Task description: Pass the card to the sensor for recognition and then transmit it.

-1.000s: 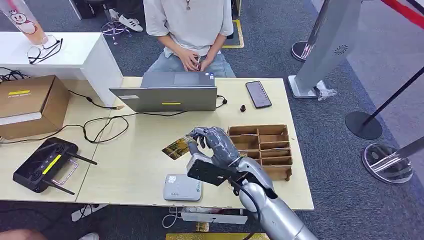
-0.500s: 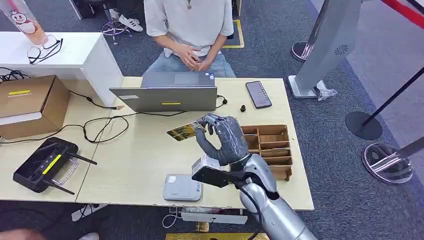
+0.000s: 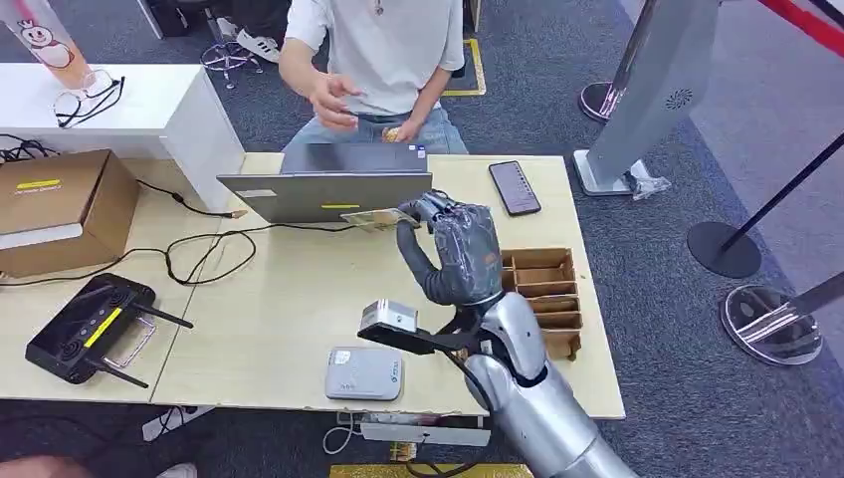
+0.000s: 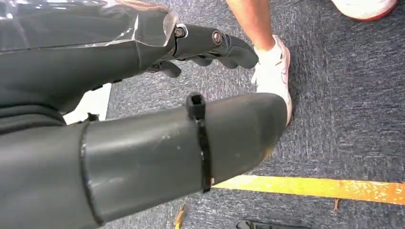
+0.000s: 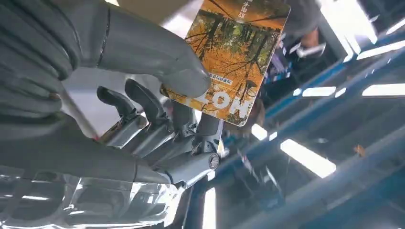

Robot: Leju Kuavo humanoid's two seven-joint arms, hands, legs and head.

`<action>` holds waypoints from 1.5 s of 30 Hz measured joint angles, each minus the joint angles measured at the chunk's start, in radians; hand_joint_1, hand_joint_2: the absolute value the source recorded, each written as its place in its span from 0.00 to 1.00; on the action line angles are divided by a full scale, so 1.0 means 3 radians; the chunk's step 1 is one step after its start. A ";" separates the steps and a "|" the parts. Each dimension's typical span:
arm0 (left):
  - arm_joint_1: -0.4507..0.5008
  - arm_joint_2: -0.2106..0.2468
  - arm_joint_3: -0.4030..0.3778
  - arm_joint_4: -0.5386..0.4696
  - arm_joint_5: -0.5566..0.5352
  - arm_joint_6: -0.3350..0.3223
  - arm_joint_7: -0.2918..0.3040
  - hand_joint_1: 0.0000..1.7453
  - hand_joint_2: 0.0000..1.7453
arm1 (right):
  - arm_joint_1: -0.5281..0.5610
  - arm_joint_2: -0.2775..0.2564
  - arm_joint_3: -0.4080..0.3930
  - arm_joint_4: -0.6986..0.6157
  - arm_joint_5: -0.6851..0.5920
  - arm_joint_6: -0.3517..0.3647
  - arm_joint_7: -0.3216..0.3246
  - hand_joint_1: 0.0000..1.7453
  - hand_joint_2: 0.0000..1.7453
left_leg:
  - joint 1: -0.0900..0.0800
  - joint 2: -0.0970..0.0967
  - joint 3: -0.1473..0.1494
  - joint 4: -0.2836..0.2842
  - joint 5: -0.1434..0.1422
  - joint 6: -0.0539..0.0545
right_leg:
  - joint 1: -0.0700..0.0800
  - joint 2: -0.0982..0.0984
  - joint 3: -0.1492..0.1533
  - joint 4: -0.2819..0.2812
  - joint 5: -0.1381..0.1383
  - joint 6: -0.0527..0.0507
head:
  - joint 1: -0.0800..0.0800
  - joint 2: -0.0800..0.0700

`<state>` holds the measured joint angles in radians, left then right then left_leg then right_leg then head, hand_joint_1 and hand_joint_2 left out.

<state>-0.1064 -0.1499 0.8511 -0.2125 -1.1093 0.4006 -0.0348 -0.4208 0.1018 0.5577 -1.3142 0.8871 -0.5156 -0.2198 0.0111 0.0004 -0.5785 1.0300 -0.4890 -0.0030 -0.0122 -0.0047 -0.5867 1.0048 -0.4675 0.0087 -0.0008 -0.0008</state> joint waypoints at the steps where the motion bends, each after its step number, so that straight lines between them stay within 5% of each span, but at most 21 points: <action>1: 0.0000 -0.0001 0.0001 0.0000 -0.0004 0.0001 0.0007 0.00 0.00 | -0.0046 0.0018 0.0000 0.0039 0.0115 -0.0062 0.0045 1.00 1.00 | 0.0000 0.0000 0.0000 0.0000 0.0000 0.0000 | 0.0000 0.0000 0.0000 0.0000 0.0000 0.0000 | 0.0000 0.0000; 10: -0.0003 -0.0008 0.0000 0.0000 -0.0061 0.0001 0.0011 0.00 0.00 | -0.0308 0.0159 0.0000 0.0383 0.0945 -0.0423 0.0370 1.00 1.00 | 0.0000 0.0000 0.0000 0.0000 0.0000 0.0000 | 0.0000 0.0000 0.0000 0.0000 0.0000 0.0000 | 0.0000 0.0000; 24: -0.0013 -0.0022 0.0000 0.0000 -0.0112 0.0003 0.0033 0.00 0.00 | -0.0635 0.0369 0.0001 0.1008 0.1456 -0.0421 0.0637 1.00 1.00 | 0.0000 -0.0001 0.0000 0.0000 0.0000 0.0000 | 0.0000 -0.0001 0.0000 0.0001 0.0000 0.0000 | 0.0000 0.0000; 25: -0.0013 -0.0022 0.0000 0.0000 -0.0112 0.0003 0.0038 0.00 0.00 | -0.0646 0.0379 0.0001 0.1035 0.1456 -0.0421 0.0636 0.29 1.00 | 0.0000 0.0000 0.0000 0.0000 0.0000 0.0000 | 0.0000 0.0000 0.0000 0.0001 0.0000 0.0000 | 0.0000 0.0000; 26: -0.0013 -0.0022 0.0000 0.0000 -0.0113 0.0003 0.0040 0.00 0.00 | -0.0662 0.0393 0.0001 0.1075 0.1454 -0.0426 0.0635 0.03 1.00 | 0.0000 0.0000 0.0000 0.0000 0.0000 0.0000 | 0.0000 0.0000 0.0000 0.0001 0.0000 0.0000 | 0.0000 0.0000; 45: -0.0016 -0.0022 0.0002 0.0000 -0.0079 0.0030 0.0045 0.00 0.00 | -0.0715 0.0496 -0.0044 0.1268 0.1378 -0.0437 0.0534 0.00 1.00 | 0.0000 0.0000 0.0001 0.0000 0.0000 0.0000 | 0.0000 0.0000 0.0000 0.0001 0.0000 0.0000 | 0.0000 0.0000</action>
<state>-0.1113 -0.1564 0.8518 -0.2125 -1.1330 0.4097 -0.0214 -0.6351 0.2506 0.5444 -0.9338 1.3004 -0.6466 -0.0595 0.0111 0.0004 -0.5783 1.0300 -0.4889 -0.0031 -0.0122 -0.0047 -0.5867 1.0050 -0.4675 0.0087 -0.0008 -0.0008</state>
